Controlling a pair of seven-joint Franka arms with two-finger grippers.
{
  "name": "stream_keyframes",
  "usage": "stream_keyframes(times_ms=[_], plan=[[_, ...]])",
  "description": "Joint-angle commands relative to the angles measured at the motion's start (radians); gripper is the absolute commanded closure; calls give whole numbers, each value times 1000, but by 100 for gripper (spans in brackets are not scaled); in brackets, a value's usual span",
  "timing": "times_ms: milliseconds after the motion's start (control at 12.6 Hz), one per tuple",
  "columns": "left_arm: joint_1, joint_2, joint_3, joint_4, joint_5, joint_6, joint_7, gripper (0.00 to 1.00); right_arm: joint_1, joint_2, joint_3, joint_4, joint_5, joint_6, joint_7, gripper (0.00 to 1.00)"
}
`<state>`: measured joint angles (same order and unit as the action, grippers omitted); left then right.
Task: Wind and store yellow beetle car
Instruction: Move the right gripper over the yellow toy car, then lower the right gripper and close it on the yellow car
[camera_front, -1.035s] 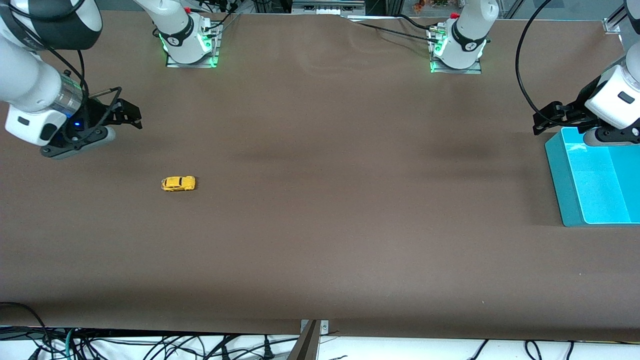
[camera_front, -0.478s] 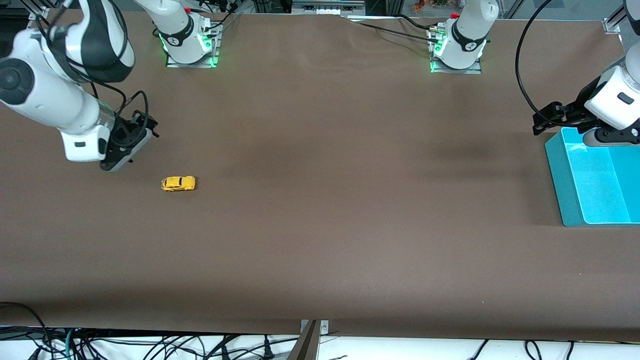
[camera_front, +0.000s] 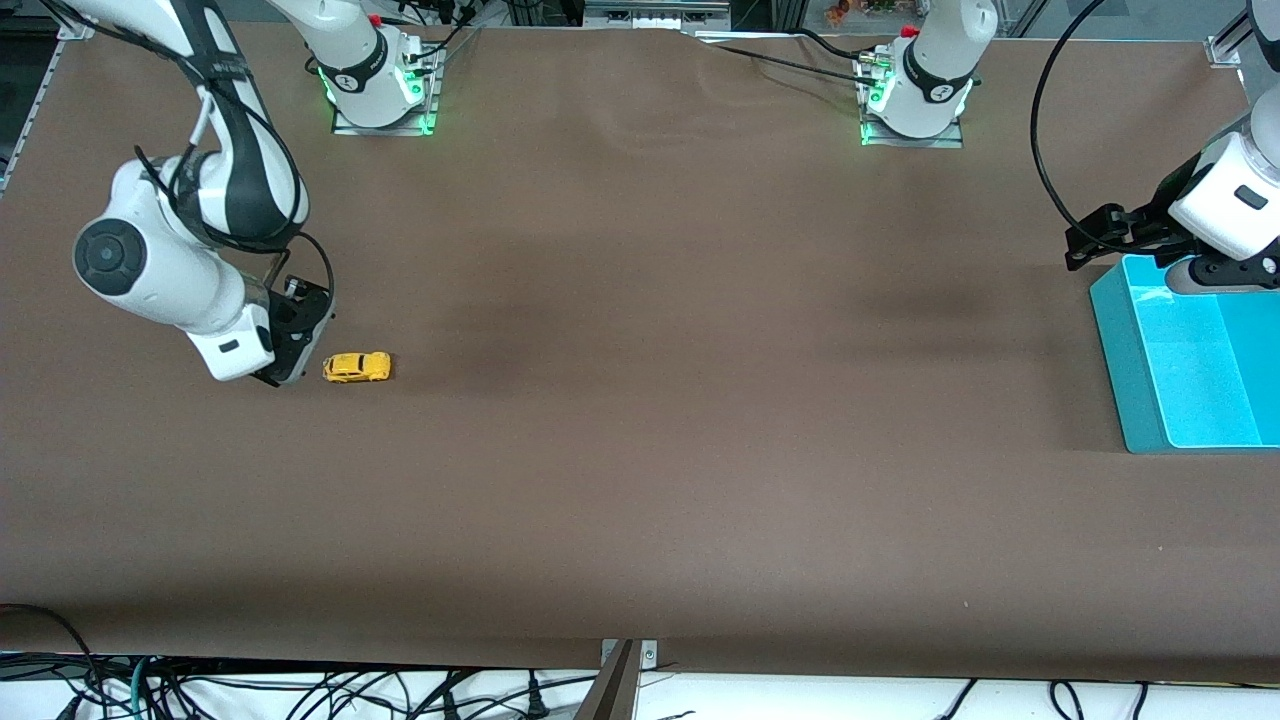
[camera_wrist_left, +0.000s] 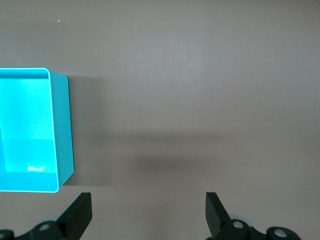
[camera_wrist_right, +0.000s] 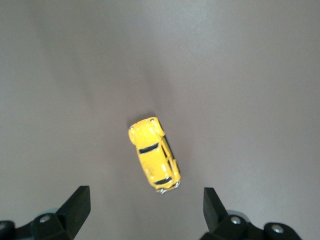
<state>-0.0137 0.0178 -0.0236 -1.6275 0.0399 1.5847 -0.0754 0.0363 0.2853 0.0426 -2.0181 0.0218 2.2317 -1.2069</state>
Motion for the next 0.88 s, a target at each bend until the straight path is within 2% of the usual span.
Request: stream_keyframes(times_ms=[0,318,478,796], plan=[[3,10,1,29,-9,-25,2,0,-1,31,0,-25,-2,98,-94,0],[3,10,1,29,-9,-25,2,0,16,55,5,-24,-6,120,-112,0],[3,10,1,29,-9,-25,2,0,16,78,3,-24,-35,158,-118,0],[3,10,1,29,-9,-25,2,0,14,147,2,-27,-37,243,-241,0]])
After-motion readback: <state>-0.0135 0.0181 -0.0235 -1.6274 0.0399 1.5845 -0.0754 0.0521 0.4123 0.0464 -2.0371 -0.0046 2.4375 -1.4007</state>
